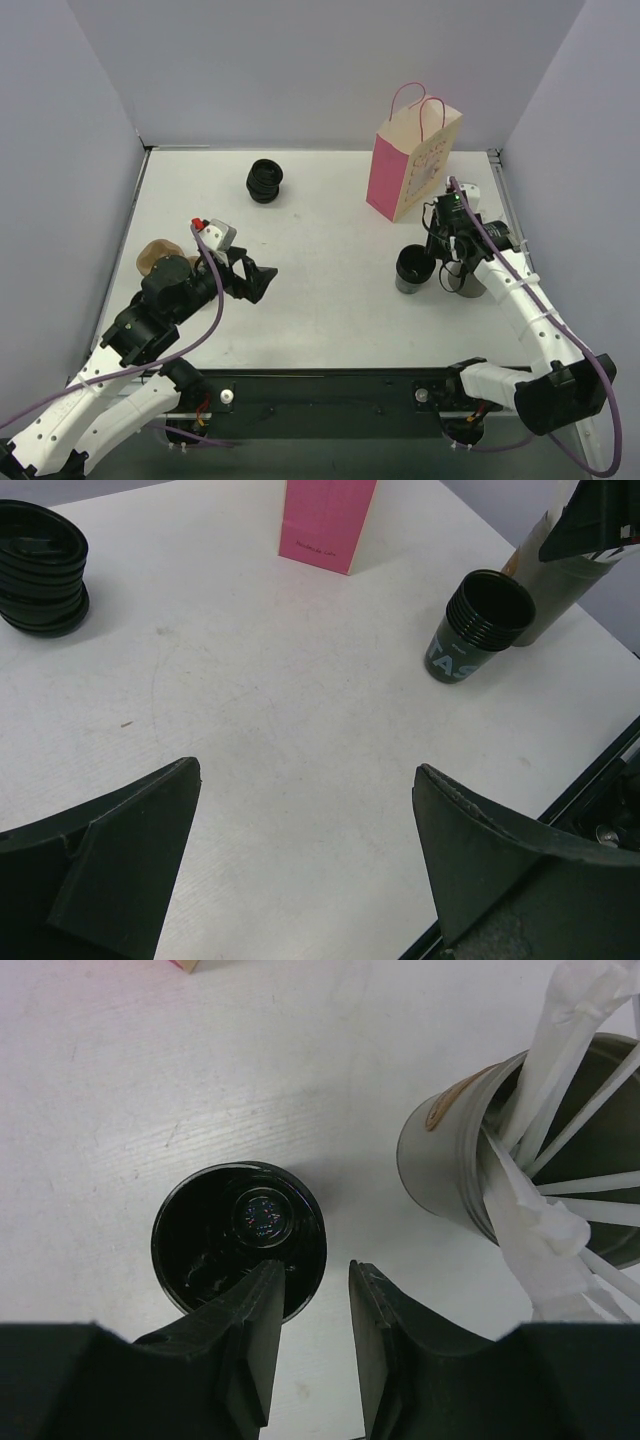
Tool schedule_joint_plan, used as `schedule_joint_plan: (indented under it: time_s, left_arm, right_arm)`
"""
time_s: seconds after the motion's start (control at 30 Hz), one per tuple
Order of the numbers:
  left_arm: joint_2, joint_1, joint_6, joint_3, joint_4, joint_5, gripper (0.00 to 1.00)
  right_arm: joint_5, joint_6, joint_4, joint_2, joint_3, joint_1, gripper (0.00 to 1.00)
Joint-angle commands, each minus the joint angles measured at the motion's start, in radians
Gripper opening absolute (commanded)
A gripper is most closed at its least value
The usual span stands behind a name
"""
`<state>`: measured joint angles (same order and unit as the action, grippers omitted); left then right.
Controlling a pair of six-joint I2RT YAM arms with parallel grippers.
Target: Pack the takeout coffee
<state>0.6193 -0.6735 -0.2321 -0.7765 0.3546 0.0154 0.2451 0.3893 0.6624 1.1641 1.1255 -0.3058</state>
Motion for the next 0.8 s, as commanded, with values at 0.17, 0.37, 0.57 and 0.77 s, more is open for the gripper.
schedule_joint_plan:
  time_s: [0.17,0.37,0.57,0.77]
  left_arm:
    - [0.008,-0.006,-0.003,0.0,-0.046,0.003,0.97]
    - [0.014,-0.006,-0.003,0.0,-0.046,0.008,0.97]
    - [0.016,-0.006,-0.003,0.002,-0.048,0.008,0.97]
    - [0.019,-0.006,-0.003,0.002,-0.048,0.008,0.97]
  right_arm:
    - [-0.021,-0.038,-0.021,0.043,-0.075,0.031,0.29]
    - [-0.061,-0.049,-0.053,0.057,-0.108,0.04,0.27]
    - [-0.067,-0.053,-0.075,0.066,-0.127,0.05,0.23]
    - [-0.073,-0.055,-0.081,0.074,-0.13,0.059,0.21]
